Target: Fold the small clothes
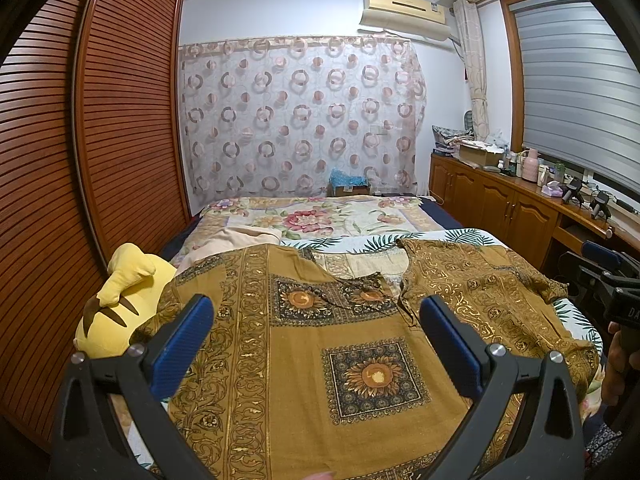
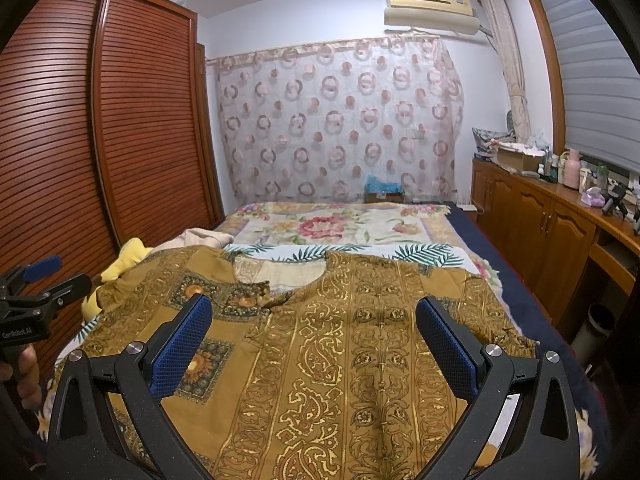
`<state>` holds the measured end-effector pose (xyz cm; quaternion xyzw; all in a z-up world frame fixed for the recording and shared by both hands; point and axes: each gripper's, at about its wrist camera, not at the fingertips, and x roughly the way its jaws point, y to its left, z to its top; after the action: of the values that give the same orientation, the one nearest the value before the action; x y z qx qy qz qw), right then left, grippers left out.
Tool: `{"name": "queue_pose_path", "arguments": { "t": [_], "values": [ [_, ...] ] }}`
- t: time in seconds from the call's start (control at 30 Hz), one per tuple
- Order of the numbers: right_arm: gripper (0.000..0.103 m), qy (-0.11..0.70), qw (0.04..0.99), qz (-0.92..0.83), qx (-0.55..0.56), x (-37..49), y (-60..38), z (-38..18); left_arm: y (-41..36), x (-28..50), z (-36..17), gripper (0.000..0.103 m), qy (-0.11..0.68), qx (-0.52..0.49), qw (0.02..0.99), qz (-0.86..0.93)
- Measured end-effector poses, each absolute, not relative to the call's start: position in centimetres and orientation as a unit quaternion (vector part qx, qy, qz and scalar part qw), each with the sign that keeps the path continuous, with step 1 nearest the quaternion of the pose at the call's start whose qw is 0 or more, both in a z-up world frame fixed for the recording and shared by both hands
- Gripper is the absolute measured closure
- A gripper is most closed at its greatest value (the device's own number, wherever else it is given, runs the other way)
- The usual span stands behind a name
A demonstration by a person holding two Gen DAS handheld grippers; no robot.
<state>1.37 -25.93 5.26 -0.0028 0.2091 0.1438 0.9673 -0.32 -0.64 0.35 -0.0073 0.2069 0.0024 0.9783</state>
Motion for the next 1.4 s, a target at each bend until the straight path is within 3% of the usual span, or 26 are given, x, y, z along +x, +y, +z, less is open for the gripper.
{"name": "queue_pose_path", "arguments": {
  "t": [1.4],
  "values": [
    [0.000,0.208,0.967,0.146,-0.001,1.27,-25.58,6.06,-1.07,-0.36,0.52,0.000,0.209,-0.008,0.978,0.003]
  ]
}}
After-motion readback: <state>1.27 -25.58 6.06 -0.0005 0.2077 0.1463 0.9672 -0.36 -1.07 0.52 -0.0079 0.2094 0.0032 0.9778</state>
